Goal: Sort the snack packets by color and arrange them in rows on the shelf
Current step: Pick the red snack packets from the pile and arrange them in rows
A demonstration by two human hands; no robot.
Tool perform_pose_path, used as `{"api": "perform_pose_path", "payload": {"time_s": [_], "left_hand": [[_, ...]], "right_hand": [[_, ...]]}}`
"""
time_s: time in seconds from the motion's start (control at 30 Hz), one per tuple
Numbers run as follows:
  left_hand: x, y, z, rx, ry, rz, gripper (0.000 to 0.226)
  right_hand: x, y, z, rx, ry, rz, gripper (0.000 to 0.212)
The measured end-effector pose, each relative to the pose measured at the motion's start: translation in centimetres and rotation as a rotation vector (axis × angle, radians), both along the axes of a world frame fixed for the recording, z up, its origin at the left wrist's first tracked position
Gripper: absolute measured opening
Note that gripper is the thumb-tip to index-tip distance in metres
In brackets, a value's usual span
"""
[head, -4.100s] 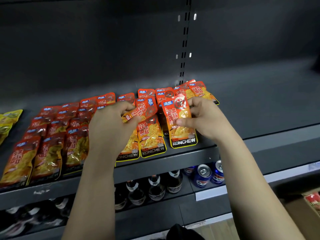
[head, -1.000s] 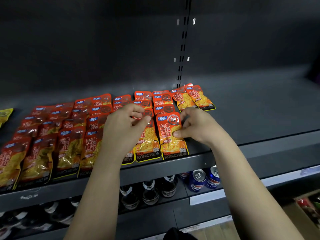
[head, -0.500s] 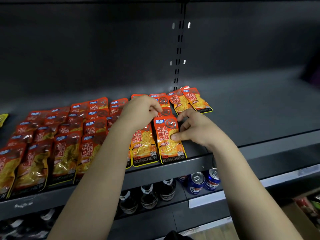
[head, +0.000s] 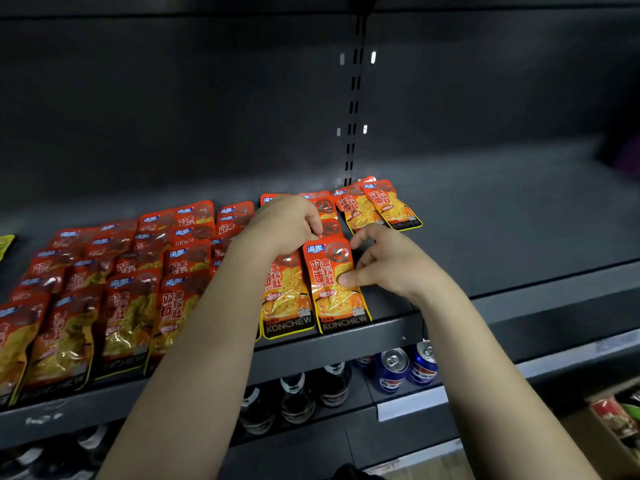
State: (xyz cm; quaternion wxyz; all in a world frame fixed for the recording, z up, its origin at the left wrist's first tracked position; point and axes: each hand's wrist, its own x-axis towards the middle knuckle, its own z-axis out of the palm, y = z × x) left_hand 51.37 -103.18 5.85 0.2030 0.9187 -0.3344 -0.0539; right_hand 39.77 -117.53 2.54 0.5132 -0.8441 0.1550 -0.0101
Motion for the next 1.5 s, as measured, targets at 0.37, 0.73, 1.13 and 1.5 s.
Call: {"api": "perform_pose_path", "payload": {"time_s": [0.37,0.73,1.13,1.5], "left_hand": [[1.0,-0.4,-0.6,-0.127,0.028,0.139,0.01],[0.9,0.0,-0.7,-0.115,-0.007,0.127,0.011],[-1.2,2.0,-0.5,-0.117,-0.159,0.178,0.016],[-3.2,1.0,-0.6,0.013,-0.386,0.181,0.014]], "right_hand": [[0.1,-0.2,-0.5,0.001,0.003,0.044,0.048],[0.1,-0.4,-0.6,-0.03,0.009,0.051,0.048],[-0.3,-1.4,-0.5,0.008,-0.041,0.011,0.019],[2.1,-6.8,1.9,-0.549,-0.065,-0.189,0.007]]}}
